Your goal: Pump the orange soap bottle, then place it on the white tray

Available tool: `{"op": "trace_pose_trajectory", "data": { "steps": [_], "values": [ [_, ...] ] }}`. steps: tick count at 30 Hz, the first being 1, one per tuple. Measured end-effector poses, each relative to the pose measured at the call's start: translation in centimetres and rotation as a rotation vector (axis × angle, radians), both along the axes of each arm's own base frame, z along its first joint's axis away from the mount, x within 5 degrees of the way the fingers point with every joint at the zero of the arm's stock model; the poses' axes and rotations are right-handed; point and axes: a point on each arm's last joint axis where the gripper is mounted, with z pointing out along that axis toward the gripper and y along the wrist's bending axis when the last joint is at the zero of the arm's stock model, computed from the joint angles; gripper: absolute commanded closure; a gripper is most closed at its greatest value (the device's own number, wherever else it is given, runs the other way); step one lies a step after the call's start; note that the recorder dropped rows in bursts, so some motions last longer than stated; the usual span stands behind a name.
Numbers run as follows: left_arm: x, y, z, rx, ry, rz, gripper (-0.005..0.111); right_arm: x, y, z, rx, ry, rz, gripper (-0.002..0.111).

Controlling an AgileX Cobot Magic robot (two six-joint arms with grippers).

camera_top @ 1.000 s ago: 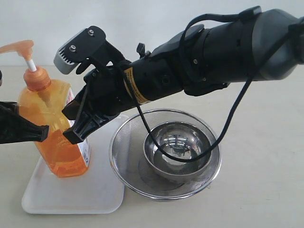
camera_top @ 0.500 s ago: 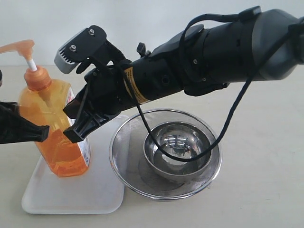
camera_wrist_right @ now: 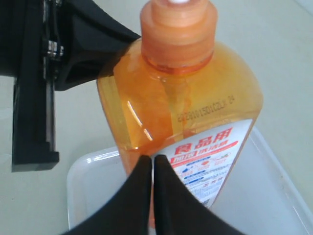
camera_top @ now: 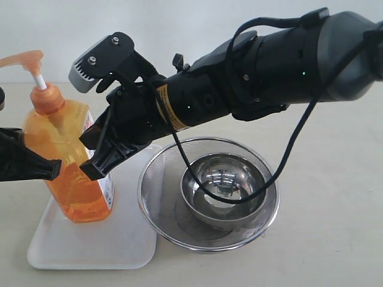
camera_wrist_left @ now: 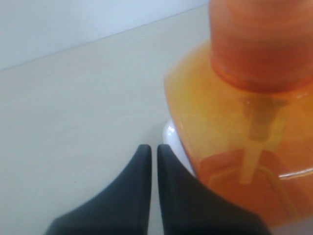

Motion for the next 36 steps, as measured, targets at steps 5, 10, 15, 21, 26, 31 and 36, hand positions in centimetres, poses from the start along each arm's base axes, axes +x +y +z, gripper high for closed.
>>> {"op": "trace_pose_trajectory", "data": {
  "steps": [5, 10, 15, 21, 26, 31, 36],
  "values": [
    [0.0, 0.0, 0.0, 0.004, -0.001, 0.000, 0.102, -0.1, 0.0, 0.0, 0.003, 0.006, 0.012, 0.108],
    [0.0, 0.1, 0.1, 0.014, -0.008, 0.006, 0.102, -0.1, 0.0, 0.0, 0.003, 0.008, 0.015, 0.108],
    [-0.2, 1.2, 0.5, 0.040, -0.026, 0.103, 0.102, -0.1, 0.0, 0.0, 0.003, 0.004, 0.016, 0.108],
    [-3.3, 3.9, 3.5, -0.037, -0.063, 0.241, 0.102, 0.1, -0.4, 1.0, 0.010, -0.042, -0.034, 0.108],
    [-7.6, 5.6, 5.8, -0.154, -0.072, 0.134, 0.102, -0.5, -2.2, 2.7, 0.001, -0.136, -0.110, 0.108],
    [-10.2, 6.3, 7.1, -0.211, -0.077, 0.029, 0.102, -1.3, -4.4, 3.4, -0.026, -0.204, -0.198, 0.108],
    [-11.6, 7.0, 7.8, -0.241, -0.110, -0.003, 0.102, -2.5, -6.9, 3.5, -0.059, -0.254, -0.282, 0.108]
  ]
}}
